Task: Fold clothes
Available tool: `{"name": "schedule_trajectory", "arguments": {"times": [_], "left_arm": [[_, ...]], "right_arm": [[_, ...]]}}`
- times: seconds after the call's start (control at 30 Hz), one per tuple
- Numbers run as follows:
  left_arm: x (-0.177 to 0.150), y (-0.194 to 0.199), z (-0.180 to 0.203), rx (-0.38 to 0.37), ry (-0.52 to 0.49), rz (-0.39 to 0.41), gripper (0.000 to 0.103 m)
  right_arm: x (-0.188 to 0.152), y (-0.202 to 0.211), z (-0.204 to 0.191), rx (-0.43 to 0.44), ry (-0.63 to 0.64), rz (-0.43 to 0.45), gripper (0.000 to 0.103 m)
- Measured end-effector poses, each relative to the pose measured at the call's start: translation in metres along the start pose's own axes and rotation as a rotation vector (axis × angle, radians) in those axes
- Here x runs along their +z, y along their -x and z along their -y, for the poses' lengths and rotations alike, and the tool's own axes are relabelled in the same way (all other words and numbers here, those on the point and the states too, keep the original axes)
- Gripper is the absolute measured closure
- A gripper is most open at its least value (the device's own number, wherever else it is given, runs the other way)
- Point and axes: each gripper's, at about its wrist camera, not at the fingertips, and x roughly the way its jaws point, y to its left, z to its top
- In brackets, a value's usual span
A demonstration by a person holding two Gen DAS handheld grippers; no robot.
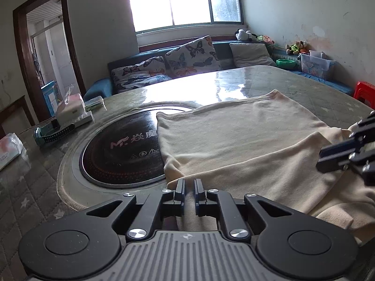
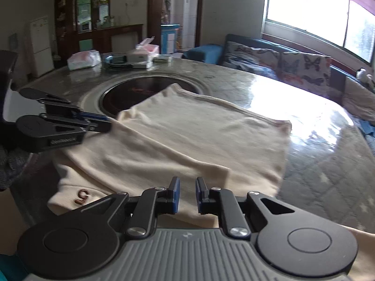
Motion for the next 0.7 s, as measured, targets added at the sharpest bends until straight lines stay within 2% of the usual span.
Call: {"name": "schedule_trajectory", "arguments": {"times": [0.1, 0.23, 0.3, 0.4, 0.6, 0.7], "left_arm": [[0.000, 0.000, 0.000, 0.002, -0.001, -0.001, 0.089], [-0.001, 0.003, 0.002, 0.007, -0.008, 0.006, 0.085], [-0.001, 0.005, 0.004, 0.009, -0.011, 0.010, 0.080], [-0.002, 0.008, 0.006, 0.012, -0.016, 0.017, 0.065], [-0.002, 0.013, 0.010, 0.022, -0.028, 0.019, 0.055], [-0.001, 0.016, 0.011, 0.027, -0.031, 0.021, 0.051]], "right_arm": [[-0.005, -0.002, -0.002, -0.006, 0.001, -0.005, 0.086], [-0.019, 0.022, 0.026, -0.087, -0.101, 0.021, 0.085], [-0.027, 0.035, 0.041, -0.129, -0.156, 0.035, 0.085], [-0.038, 0.054, 0.063, -0.193, -0.238, 0.057, 0.084], [-0.079, 0.078, 0.128, -0.425, -0.437, 0.042, 0.083], [-0.101, 0.087, 0.160, -0.559, -0.542, 0.038, 0.075]]}}
